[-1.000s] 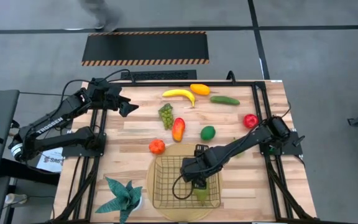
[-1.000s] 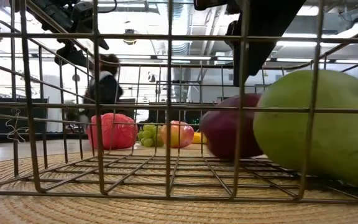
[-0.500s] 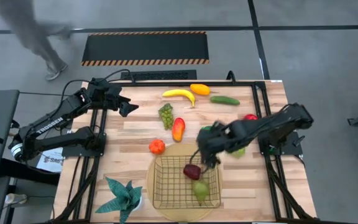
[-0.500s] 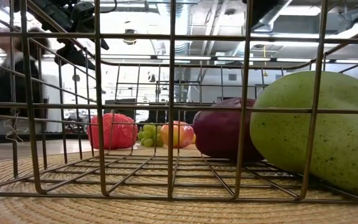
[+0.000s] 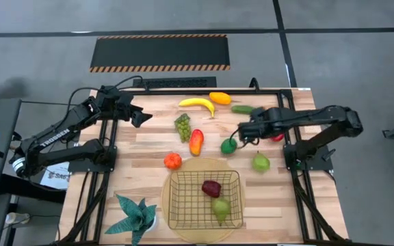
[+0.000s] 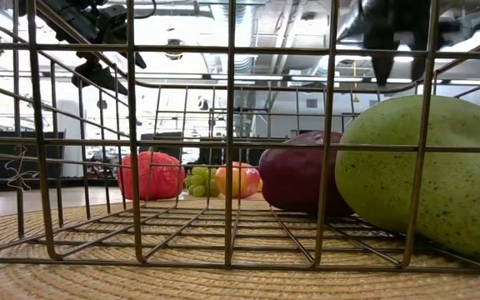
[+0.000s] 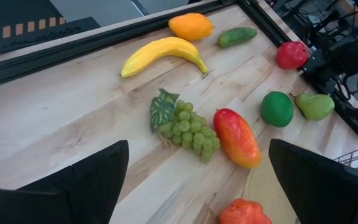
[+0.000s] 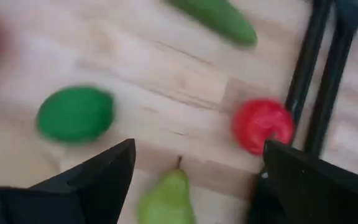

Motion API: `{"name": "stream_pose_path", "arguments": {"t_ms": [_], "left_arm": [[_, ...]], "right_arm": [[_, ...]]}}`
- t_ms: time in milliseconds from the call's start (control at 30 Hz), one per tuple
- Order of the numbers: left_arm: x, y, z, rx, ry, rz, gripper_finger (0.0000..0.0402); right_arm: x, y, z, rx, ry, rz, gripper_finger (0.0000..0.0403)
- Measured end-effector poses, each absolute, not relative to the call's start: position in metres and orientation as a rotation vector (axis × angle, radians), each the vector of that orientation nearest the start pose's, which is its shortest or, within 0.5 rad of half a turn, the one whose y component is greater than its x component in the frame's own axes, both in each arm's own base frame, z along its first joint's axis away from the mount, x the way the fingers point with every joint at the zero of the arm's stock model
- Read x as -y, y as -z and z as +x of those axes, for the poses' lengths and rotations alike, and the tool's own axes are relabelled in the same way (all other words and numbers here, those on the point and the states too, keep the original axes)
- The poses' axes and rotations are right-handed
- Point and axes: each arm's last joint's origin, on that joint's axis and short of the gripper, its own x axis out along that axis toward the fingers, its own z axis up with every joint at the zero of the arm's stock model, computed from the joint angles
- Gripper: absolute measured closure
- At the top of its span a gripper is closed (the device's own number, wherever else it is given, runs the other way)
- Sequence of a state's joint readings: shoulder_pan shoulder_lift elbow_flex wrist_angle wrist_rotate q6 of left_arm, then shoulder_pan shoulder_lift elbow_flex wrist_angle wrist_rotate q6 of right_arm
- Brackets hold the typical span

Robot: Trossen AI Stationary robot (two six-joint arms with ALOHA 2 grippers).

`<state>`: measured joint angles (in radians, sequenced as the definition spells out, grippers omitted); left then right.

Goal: Build produce basket
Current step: Put the red apple into the wire basket

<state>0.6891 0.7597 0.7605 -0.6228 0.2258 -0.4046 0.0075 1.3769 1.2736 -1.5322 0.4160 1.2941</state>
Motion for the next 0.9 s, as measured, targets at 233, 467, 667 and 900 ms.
{"name": "stream_pose_path", "arguments": {"t_ms": [233,467,667,900], "left_arm": [[-0.093,-0.289,0.122,-0.473,-0.573,-0.664,0.0028],[-0.094,-0.288,0.123,-0.470,-0.595,-0.656,0.0028],[-0.094,-0.288,0.123,-0.472,-0.595,-0.657,0.0028],[-0.094,-0.288,0.123,-0.473,-0.594,-0.656,0.0028]], "right_arm": [[0.033,-0.247,0.173,-1.185,1.521,0.781,0.0035],[0.052,-0.222,0.160,-1.131,1.694,0.888,0.0035],[0.070,-0.204,0.162,-1.010,1.716,1.003,0.0035],[0.080,-0.192,0.148,-1.018,1.805,1.022,0.0035]]}}
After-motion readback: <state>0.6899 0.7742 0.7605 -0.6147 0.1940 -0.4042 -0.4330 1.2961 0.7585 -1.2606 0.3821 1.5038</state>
